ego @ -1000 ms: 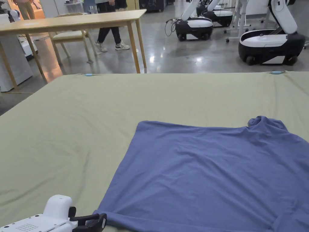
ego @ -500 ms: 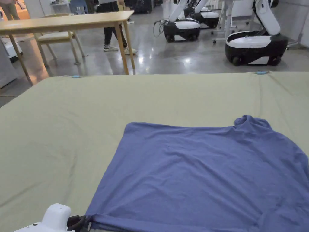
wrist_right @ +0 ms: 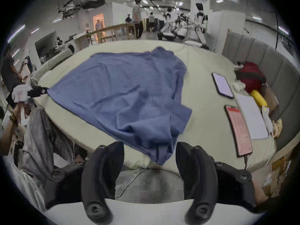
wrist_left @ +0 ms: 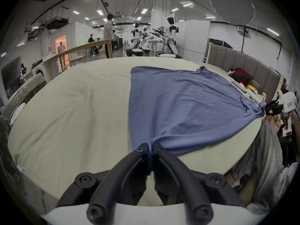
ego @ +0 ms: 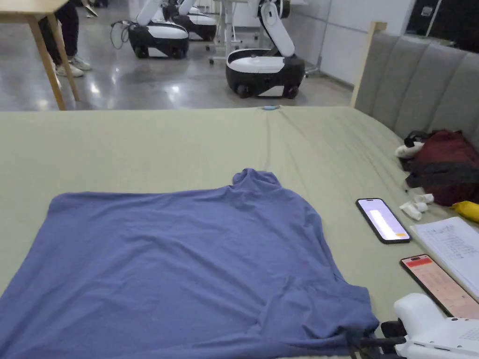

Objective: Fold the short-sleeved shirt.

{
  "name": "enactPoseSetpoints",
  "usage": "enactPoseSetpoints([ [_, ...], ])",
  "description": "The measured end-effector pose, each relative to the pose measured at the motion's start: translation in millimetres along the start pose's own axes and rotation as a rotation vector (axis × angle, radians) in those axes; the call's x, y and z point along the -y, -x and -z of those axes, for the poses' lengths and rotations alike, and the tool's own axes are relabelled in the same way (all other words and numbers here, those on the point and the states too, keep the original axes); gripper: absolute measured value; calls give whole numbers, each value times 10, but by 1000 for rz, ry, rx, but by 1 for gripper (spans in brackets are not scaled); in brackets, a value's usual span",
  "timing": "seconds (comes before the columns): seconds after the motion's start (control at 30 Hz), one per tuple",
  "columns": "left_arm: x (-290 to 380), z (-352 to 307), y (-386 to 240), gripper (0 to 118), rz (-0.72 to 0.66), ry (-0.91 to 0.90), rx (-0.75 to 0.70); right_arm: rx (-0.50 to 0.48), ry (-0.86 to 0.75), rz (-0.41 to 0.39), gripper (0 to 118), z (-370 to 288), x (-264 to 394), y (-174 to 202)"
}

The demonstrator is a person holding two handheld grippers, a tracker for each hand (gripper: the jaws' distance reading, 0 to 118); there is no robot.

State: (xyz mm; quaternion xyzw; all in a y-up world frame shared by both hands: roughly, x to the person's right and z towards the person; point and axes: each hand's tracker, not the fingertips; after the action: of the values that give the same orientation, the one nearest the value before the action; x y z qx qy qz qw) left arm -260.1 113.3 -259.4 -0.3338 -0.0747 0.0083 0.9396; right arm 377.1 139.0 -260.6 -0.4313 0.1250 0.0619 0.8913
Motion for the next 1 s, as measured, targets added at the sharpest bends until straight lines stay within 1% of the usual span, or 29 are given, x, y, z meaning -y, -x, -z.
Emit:
enactPoseSetpoints([
  [0.13,-30,-29,-53,5,1,6,1,27,59,-2,71,223,-2,-58],
  [0.17,-46,-44,-71,5,3,9,-1,29,74,3,68,285,-10,-82],
  [0.2,-54,-47,-81,5,4,11,1,23,80,8,58,326,-17,-105],
  [0.23,-60,-48,-92,5,4,12,2,8,64,18,41,314,-16,-87],
  [0.27,-67,-53,-107,5,5,13,1,-32,37,33,13,303,-21,-82],
  [0.3,-74,-70,-112,5,7,14,1,-56,17,46,9,287,-23,-76],
  [0.33,-78,-82,-126,5,8,14,0,-73,1,57,8,262,-23,-63],
  [0.37,-83,-99,-143,5,10,12,-1,-56,11,47,8,219,-20,-25],
  [0.4,-91,-120,-156,5,16,9,2,-46,5,21,8,189,-10,7],
  [0.43,-106,-153,-152,5,19,-3,10,-16,-20,-3,8,155,1,20],
  [0.5,-162,-218,-157,5,8,-41,29,-34,-52,10,8,47,-14,35],
  [0.6,-355,-283,-138,5,-3,-103,50,-47,-173,11,8,-98,-120,8],
  [0.63,-463,-293,-138,5,-7,-132,61,-47,-204,13,8,-133,-204,-6],
  [0.7,-729,-275,-112,5,-7,-170,86,-54,-262,41,8,-178,-421,-62],
  [0.77,-1021,-221,-129,5,39,-211,89,-46,-332,49,8,-189,-709,-110],
  [0.8,-1173,-156,-146,5,50,-215,78,-48,-339,46,8,-160,-872,-147],
  [0.83,-1299,-64,-117,5,62,-219,68,-20,-374,45,8,-124,-1015,-169],
  [0.87,-1441,52,-98,5,67,-213,71,-14,-378,39,8,-52,-1175,-201],
  [0.93,-1688,326,-60,5,74,-203,21,-1,-368,39,8,129,-1489,-224],
  [0.97,-1755,563,33,5,49,-166,9,6,-341,41,8,273,-1642,-259],
  [1.0,-1819,749,72,5,31,-138,9,34,-312,44,8,421,-1751,-273],
])
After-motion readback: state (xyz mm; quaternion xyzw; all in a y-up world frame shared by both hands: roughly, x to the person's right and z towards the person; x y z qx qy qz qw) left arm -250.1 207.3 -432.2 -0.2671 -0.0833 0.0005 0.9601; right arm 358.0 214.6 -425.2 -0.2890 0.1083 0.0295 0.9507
